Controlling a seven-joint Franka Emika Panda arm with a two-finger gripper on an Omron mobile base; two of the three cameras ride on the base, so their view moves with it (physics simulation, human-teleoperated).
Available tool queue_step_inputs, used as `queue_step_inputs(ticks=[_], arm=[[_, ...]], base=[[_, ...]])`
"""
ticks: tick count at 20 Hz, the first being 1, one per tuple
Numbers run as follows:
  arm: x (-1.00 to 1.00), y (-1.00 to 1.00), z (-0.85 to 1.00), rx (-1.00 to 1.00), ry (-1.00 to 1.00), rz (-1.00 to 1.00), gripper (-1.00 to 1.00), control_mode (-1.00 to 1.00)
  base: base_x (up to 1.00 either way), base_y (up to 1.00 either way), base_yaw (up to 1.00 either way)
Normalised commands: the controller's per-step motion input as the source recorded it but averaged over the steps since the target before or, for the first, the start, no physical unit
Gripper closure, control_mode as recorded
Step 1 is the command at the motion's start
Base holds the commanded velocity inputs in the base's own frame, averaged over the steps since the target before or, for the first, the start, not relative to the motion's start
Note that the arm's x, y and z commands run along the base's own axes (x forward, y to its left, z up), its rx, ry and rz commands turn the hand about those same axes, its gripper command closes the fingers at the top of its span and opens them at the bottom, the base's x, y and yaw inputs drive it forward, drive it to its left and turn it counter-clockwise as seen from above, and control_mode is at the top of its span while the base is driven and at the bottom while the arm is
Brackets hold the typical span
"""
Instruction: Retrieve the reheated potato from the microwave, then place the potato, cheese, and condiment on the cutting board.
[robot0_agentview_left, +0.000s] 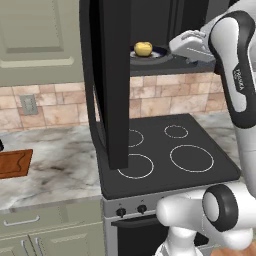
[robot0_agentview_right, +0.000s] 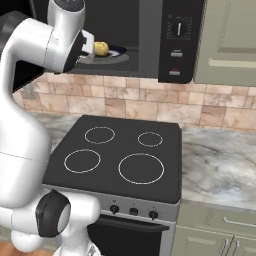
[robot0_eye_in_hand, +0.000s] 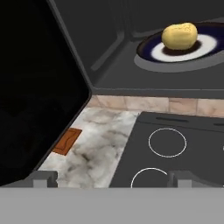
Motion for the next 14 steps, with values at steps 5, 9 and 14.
queue_step_inputs(ticks=[5, 9, 14], arm=[[0.21, -0.04, 0.0, -0.14, -0.18, 0.03, -1.0, -1.0], [0.3, 0.0, 0.0, -0.12, -0.03, 0.0, -1.0, -1.0], [0.43, -0.02, 0.0, -0.01, 0.0, 0.0, -1.0, -1.0]], base=[[0.0, 0.0, 0.0], [0.0, 0.0, 0.0], [0.0, 0.0, 0.0]])
